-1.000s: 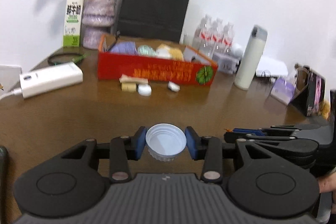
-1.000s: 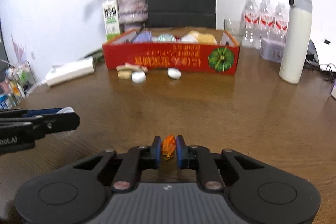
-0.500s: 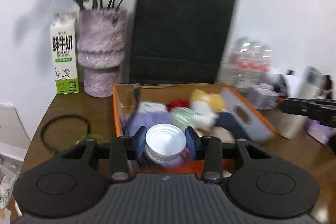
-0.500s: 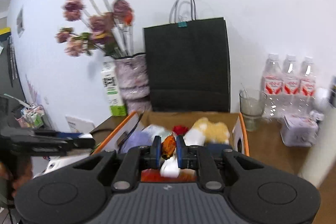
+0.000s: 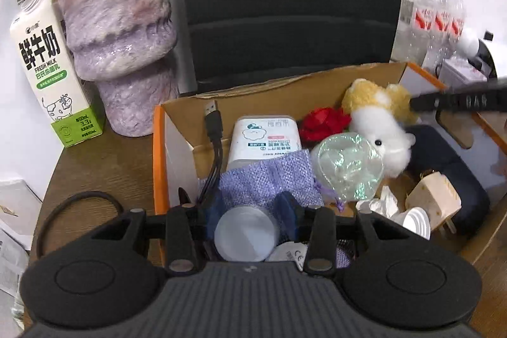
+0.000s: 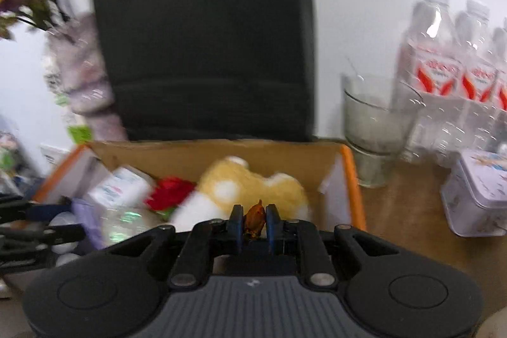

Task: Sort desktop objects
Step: 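Carry the cap and orange flower into the box, release, and withdraw both tools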

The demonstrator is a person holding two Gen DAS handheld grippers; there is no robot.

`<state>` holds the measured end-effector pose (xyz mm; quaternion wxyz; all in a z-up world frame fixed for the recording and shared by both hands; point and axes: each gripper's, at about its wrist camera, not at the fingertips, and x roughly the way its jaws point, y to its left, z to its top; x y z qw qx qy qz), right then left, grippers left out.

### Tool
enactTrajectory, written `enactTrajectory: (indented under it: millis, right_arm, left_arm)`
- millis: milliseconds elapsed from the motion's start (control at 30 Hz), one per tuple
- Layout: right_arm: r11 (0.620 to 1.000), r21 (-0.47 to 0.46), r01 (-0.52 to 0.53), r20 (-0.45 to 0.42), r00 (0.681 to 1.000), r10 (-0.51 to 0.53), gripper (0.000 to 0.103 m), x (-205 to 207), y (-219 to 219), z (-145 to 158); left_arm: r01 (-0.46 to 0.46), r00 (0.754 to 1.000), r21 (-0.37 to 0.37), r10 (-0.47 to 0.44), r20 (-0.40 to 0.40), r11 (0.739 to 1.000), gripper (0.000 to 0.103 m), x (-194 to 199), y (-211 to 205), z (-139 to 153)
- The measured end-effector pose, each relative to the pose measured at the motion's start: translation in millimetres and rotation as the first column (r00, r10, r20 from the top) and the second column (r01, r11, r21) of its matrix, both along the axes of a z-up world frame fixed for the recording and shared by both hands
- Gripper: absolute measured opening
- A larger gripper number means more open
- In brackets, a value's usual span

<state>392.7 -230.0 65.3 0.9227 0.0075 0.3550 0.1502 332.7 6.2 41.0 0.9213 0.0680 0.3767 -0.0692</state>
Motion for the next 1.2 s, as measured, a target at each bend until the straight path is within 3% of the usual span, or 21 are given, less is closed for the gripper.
enactTrajectory:
  millis: [133,200,300,400,500,667,733,867,1000,1067,1200]
  right_arm:
    - [0.997,-0.061,0.048,-0.067,0.996,-0.052,0.019,3,4,-6]
    - [0.996,-0.067,0.063,-0.059,0.996,-0.067,0.039,0,4,-3]
    - [0.992,-0.100,0.081,-0.049,0.995,-0.087,0.043,-10,5,6]
    - [0.987,-0.131,0.089,0.019,0.996,-0.087,0.052,-33,5,28]
    - [0.991,-0.112,0.069,0.034,0.997,-0.066,0.059,-56,5,54]
    - [0.992,-0.125,0.021,0.025,1.000,-0.018,0.070,-106,20,82]
    - [0.995,-0.098,0.008,0.038,0.999,-0.005,0.073,-136,22,86]
    - [1.000,-0.010,-0.012,0.072,0.997,0.013,0.078,-199,18,70]
    - [1.000,0.014,-0.007,0.099,0.995,0.005,0.078,-277,14,29]
    - [1.000,0.010,-0.015,0.107,0.994,0.013,0.078,-310,11,10]
    - [1.000,0.013,-0.016,0.107,0.994,0.014,0.078,-378,-2,-25]
  left_arm:
    - [0.011,0.999,-0.056,-0.013,-0.031,0.998,0.052,6,6,3]
    - [-0.002,0.999,-0.098,-0.002,-0.043,0.995,0.054,4,10,9]
    - [-0.018,1.000,-0.150,0.014,-0.027,0.988,0.059,-8,19,26]
    - [-0.021,1.000,-0.166,0.020,-0.012,0.986,0.061,-25,22,48]
    - [-0.032,0.999,-0.177,0.033,0.003,0.984,0.076,-43,21,67]
    - [-0.065,0.998,-0.184,0.066,0.000,0.981,0.083,-82,16,89]
    - [-0.087,0.995,-0.188,0.093,0.026,0.978,0.097,-105,16,91]
    - [-0.141,0.982,-0.145,0.157,0.101,0.979,0.102,-170,6,72]
    - [-0.133,0.981,-0.239,0.162,0.109,0.962,0.103,-251,-6,35]
    - [-0.131,0.981,-0.249,0.161,0.104,0.960,0.103,-291,-13,12]
    - [-0.159,0.973,-0.133,0.178,0.146,0.978,0.103,-353,-29,-20]
